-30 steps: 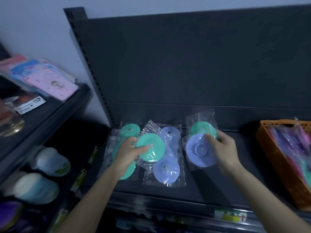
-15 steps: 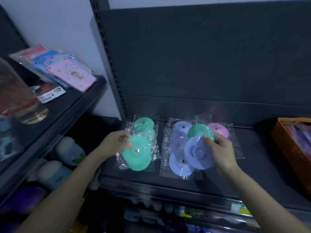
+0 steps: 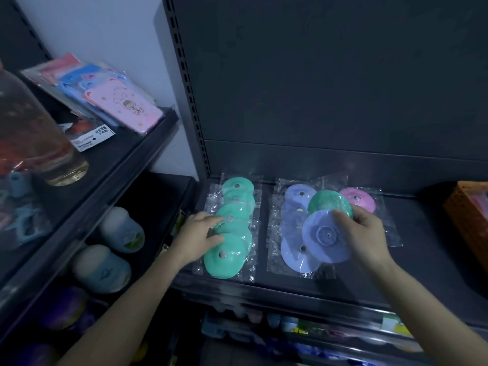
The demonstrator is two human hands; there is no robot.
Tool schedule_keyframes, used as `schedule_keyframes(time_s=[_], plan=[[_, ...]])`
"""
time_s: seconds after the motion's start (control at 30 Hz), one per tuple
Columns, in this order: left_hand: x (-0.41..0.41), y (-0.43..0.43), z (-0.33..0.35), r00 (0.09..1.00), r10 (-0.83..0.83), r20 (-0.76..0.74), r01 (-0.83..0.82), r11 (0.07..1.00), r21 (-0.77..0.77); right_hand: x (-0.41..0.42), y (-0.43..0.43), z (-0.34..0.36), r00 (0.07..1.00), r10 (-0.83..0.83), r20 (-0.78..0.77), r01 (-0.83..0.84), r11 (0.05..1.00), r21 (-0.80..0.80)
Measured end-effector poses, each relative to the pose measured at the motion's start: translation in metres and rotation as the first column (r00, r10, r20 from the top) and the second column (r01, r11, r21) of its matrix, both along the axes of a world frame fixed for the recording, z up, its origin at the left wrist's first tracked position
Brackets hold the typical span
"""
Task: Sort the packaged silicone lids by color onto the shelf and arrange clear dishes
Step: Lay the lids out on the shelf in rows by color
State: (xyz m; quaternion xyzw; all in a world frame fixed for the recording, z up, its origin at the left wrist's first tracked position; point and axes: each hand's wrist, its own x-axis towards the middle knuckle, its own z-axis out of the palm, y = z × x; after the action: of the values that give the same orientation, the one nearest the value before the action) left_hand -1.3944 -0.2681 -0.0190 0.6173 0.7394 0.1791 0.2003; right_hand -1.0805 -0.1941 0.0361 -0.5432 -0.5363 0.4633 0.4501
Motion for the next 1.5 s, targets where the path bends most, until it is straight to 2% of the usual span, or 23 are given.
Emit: schedule_keyframes(time_s=[0.07,0.13,0.2,0.33,0.47,0.7,0.73,0.8,0.87,0.93,1.07,1.4,1.5], plan=[[0.014,-0.006,-0.002,0.996,-0.066,-0.067,0.068,0.997,0.033,-0.004,-0.001,-0.001,1.000,0.000,-0.011,0.000,1.000,0.007],[0.032,-0.012,-0.011,0.971,-0.159,-0.179,0.153,0.987,-0.050,-0.008,-0.001,-0.002,1.000,0.000,-0.007,0.000,1.000,0.022],[0.044,-0.016,-0.023,0.948,-0.157,-0.277,0.122,0.983,-0.141,-0.012,-0.001,-0.004,1.000,-0.001,-0.001,0.001,1.000,0.028],[0.051,-0.014,-0.030,0.932,-0.064,-0.357,0.017,0.991,-0.134,-0.016,-0.001,-0.005,1.000,-0.005,-0.009,0.005,1.000,0.025],[0.045,-0.009,-0.034,0.922,-0.066,-0.381,0.014,0.990,-0.138,-0.015,-0.001,-0.007,1.000,-0.011,-0.021,0.012,1.000,0.020],[0.033,-0.006,-0.033,0.957,-0.059,-0.285,0.036,0.996,-0.084,-0.008,0.002,-0.013,1.000,-0.019,0.024,0.018,1.000,0.006],[0.032,-0.005,-0.032,0.973,-0.037,-0.229,0.026,0.998,-0.053,-0.007,0.003,-0.014,0.999,-0.018,0.026,0.018,1.000,0.002],[0.030,-0.001,-0.028,0.993,0.121,-0.009,-0.121,0.993,0.012,-0.006,0.003,-0.014,0.999,-0.021,0.029,0.021,1.000,-0.006],[0.026,0.008,-0.023,0.928,0.313,0.205,-0.314,0.949,-0.027,-0.005,0.002,-0.014,0.999,-0.033,0.029,0.033,0.999,-0.006],[0.023,0.016,-0.021,0.880,0.385,0.277,-0.376,0.922,-0.086,-0.004,0.002,-0.014,0.998,-0.037,0.041,0.037,0.999,0.002],[0.023,0.022,-0.021,0.867,0.384,0.318,-0.390,0.919,-0.048,-0.004,0.004,-0.014,0.998,-0.040,0.058,0.040,0.999,0.009],[0.033,0.020,-0.022,0.908,0.352,0.227,-0.359,0.933,-0.013,-0.006,0.007,-0.018,0.997,-0.037,0.064,0.036,0.999,0.018],[0.033,0.024,-0.016,0.901,0.359,0.243,-0.362,0.932,-0.037,-0.007,0.008,-0.018,0.998,-0.036,0.059,0.035,0.999,0.015]])
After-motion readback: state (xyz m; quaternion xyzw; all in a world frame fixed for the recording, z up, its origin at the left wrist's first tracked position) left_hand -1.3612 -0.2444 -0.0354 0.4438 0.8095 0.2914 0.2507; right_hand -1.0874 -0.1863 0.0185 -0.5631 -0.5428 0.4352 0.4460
